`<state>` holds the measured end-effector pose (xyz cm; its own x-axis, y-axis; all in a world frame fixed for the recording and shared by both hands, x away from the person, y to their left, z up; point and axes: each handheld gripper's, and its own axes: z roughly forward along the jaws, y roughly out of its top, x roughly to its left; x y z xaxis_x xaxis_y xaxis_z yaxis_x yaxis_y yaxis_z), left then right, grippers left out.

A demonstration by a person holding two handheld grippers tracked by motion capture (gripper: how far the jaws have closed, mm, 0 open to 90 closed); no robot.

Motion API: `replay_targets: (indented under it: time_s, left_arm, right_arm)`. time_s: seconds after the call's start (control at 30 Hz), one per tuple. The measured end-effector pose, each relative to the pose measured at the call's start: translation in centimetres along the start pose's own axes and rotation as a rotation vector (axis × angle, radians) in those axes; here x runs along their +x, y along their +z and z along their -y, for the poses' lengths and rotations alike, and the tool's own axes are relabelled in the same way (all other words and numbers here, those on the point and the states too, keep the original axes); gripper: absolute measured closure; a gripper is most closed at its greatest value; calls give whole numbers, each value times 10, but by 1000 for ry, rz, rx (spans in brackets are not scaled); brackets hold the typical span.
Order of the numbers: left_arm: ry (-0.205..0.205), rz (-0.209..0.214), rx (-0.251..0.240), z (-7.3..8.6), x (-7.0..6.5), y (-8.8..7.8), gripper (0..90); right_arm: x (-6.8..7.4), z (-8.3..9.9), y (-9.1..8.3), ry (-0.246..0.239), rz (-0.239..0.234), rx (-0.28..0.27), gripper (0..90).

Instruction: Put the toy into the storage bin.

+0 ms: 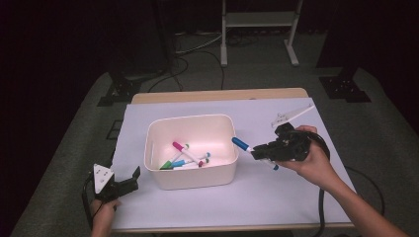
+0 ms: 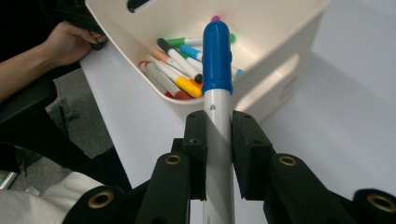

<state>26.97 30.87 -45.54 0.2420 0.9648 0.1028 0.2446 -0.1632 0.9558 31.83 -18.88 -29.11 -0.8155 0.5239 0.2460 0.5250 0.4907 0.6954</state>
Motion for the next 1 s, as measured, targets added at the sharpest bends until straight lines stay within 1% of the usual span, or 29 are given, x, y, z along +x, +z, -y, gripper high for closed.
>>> replay_targets:
  time_s: [0.13,0.2,0.23,0.3,0.37,0.4,0.6,0.67,0.77,0.93,1.0]
  left_arm:
    - [0,1,1,0,0,0,0]
    - [1,0,-1,0,0,0,0]
    - [1,1,-1,0,0,0,0]
    - [1,1,-2,0,0,0,0]
    - [0,1,-1,0,0,0,0]
    - [-1,1,0,0,0,0,0]
    - [-2,0,-1,0,0,0,0]
    - [-3,1,-3,0,0,0,0]
    - [-3,2,-3,0,0,0,0]
    - [-1,2,-3,0,0,0,0]
    - [-1,3,-3,0,0,0,0]
  right_arm:
    - [11,-16,2,-42,-25,2,755]
    - [16,-24,5,-63,-33,10,755]
    - [19,-27,7,-68,-46,15,755]
    - [23,-34,13,-96,-47,32,755]
    - [26,-39,18,-103,-75,37,755]
    - [28,-43,21,-111,-74,43,755]
    - [36,-61,37,-145,-109,63,755]
    - [38,-66,44,-149,-130,63,755]
    - [39,-72,55,-169,-140,75,755]
    - [35,-82,74,-181,-164,90,755]
    - [34,-85,81,-178,-172,97,755]
